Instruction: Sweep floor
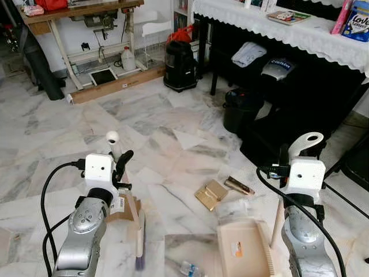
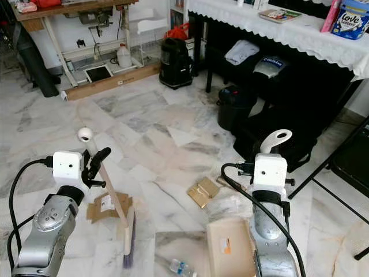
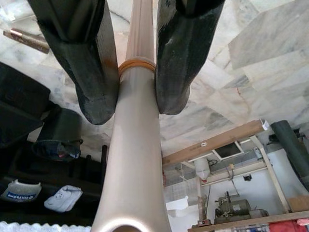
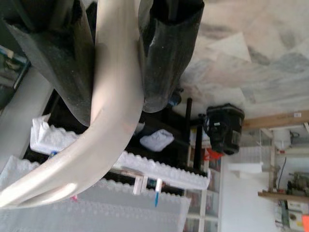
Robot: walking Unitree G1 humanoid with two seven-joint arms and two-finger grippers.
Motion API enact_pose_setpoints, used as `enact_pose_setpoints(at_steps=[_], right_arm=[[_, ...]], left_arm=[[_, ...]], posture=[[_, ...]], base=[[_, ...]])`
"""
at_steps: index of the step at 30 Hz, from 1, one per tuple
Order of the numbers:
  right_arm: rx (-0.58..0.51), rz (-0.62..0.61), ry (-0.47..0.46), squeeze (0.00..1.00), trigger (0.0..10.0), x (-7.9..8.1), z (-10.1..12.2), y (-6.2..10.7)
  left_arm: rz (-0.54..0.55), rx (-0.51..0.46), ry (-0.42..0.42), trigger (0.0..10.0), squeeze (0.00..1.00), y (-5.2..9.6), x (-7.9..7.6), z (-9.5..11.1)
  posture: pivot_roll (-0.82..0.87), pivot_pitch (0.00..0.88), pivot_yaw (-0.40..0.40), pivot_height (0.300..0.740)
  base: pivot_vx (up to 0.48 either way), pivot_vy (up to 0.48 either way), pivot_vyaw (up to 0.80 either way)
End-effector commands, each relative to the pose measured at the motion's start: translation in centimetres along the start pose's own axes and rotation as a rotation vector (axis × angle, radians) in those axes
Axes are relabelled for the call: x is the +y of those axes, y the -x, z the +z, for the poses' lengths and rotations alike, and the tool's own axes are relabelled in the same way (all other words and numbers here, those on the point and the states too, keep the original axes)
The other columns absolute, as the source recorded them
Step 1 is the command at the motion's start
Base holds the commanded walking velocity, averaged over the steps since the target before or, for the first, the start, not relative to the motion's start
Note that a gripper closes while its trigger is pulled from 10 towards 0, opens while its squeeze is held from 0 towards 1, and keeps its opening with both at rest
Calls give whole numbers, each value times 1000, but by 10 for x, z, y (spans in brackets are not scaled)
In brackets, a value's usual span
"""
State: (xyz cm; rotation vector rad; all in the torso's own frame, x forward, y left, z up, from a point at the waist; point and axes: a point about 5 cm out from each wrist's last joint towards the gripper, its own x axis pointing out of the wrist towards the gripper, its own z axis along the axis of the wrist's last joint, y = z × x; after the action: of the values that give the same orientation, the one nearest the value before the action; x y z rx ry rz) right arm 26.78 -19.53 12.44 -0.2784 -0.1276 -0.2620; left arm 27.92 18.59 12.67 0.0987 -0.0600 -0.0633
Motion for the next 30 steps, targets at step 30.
enact_pose_setpoints(at_steps=[30], right_arm=[[-126,72,-50,0,10000,36,35,-90]], left_arm=[[146,-96,40,10000,0,-35,28,10]], posture=[[-78,124,-45,740]], base=[[0,0,0]])
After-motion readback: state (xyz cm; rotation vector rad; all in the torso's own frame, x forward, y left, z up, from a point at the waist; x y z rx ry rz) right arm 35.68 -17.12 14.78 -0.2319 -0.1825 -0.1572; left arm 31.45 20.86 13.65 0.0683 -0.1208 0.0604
